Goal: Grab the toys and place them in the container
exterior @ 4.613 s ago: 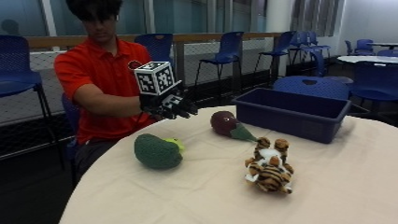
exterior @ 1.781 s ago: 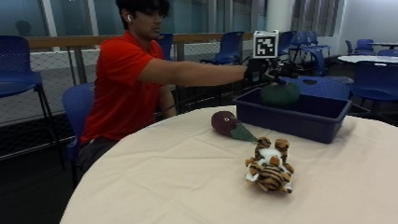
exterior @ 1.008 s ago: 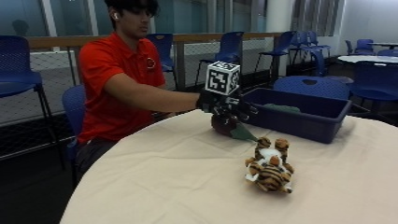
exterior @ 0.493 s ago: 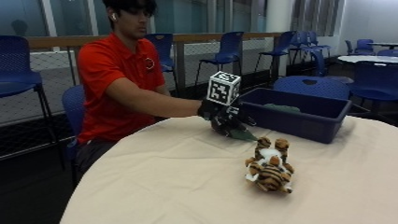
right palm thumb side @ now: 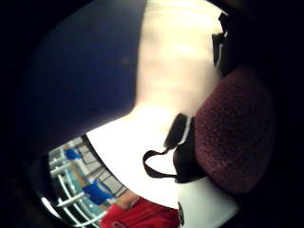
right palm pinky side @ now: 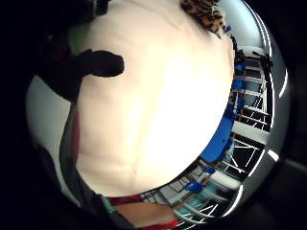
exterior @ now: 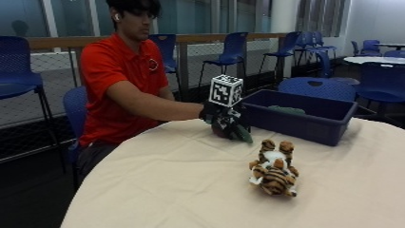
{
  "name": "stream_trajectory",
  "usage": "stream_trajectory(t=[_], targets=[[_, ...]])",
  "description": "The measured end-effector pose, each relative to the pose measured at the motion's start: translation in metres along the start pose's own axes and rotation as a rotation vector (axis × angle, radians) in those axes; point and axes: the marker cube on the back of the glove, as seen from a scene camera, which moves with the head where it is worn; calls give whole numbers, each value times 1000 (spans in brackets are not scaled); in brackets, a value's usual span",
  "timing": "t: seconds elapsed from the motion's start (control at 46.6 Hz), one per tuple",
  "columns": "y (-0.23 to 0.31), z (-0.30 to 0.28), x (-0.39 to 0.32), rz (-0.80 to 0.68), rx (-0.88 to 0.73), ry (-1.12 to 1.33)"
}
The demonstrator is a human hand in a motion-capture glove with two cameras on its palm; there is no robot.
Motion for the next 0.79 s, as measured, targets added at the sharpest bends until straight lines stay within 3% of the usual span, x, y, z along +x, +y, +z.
stream_trajectory(t=[0.257, 0.451, 0.794], targets=[[-1, -31, 35, 28, 53, -92], [-3, -87, 61, 103, 125, -37], [-63, -191, -9, -15, 281, -10]])
